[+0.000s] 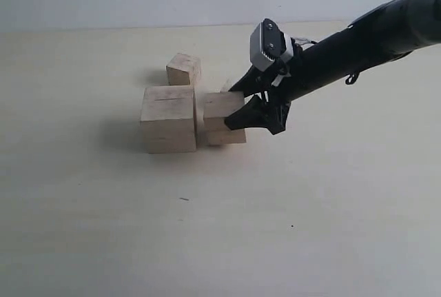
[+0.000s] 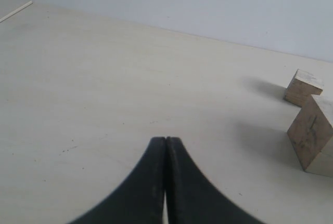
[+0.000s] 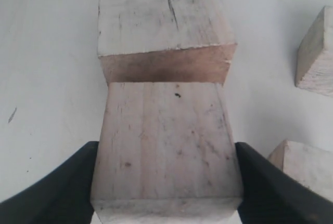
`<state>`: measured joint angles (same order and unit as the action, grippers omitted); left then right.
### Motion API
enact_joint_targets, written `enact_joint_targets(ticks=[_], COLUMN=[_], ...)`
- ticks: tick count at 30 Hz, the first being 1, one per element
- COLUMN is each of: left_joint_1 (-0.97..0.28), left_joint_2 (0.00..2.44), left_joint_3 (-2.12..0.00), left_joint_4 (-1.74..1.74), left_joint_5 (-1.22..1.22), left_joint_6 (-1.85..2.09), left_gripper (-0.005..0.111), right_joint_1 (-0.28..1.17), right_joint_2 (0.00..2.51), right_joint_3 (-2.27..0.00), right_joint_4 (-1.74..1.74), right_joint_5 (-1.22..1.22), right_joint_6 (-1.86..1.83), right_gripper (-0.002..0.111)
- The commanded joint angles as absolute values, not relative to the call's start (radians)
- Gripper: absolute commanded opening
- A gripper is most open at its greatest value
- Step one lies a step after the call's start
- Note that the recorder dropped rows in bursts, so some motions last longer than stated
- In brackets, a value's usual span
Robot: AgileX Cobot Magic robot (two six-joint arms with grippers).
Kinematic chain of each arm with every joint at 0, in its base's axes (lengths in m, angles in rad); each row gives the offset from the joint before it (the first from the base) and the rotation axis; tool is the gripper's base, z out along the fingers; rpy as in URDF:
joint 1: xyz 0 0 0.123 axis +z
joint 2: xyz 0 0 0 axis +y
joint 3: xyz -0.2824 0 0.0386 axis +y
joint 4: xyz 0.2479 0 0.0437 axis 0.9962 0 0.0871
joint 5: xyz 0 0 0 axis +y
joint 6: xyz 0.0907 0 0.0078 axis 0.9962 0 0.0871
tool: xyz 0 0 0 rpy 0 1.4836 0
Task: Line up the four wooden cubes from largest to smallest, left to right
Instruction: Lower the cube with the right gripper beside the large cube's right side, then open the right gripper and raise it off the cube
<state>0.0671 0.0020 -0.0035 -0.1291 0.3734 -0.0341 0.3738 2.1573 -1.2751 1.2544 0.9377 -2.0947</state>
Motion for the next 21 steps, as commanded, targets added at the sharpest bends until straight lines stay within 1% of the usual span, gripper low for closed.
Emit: enact_joint_targets(ticks=[1,13,15,16,18,19,20,21], left_joint_1=[0.070,0.070,0.070,0.070,0.070,0.070,0.070,0.070], left_joint_2=[0.000,0.000,0.000,0.000,0.000,0.000,0.000,0.000], left_joint_3=[0.000,0.000,0.000,0.000,0.000,0.000,0.000,0.000], left_joint_4=[-0.130,-0.130,-0.130,-0.130,-0.130,-0.130,-0.130,-0.130], left_joint_5=[0.363,0.363,0.363,0.363,0.363,0.363,0.363,0.363], left_joint_6=[-0.031,-0.031,-0.031,-0.031,-0.031,-0.031,-0.031,-0.031], left_gripper=[0.000,0.000,0.000,0.000,0.000,0.000,0.000,0.000], right_joint_1=[0.372,0.372,0.372,0.372,0.372,0.372,0.372,0.372], right_joint_2=[2.191,2.258,2.255,2.255,2.245,2.242,2.240,2.239], right_joint_3=[-1.320,-1.325,-1.327,-1.334,-1.334,-1.334,-1.334,-1.334], right_joint_4=[1.271,1.242,1.242,1.235,1.227,1.227,1.227,1.228], right_joint_5=[0.987,0.899,0.907,0.920,0.937,0.944,0.944,0.947], right_joint_6=[-2.109,-2.109,-2.109,-2.109,-2.109,-2.109,-2.109,-2.109], right_gripper=[0.000,0.000,0.006,0.012,0.026,0.036,0.042,0.052])
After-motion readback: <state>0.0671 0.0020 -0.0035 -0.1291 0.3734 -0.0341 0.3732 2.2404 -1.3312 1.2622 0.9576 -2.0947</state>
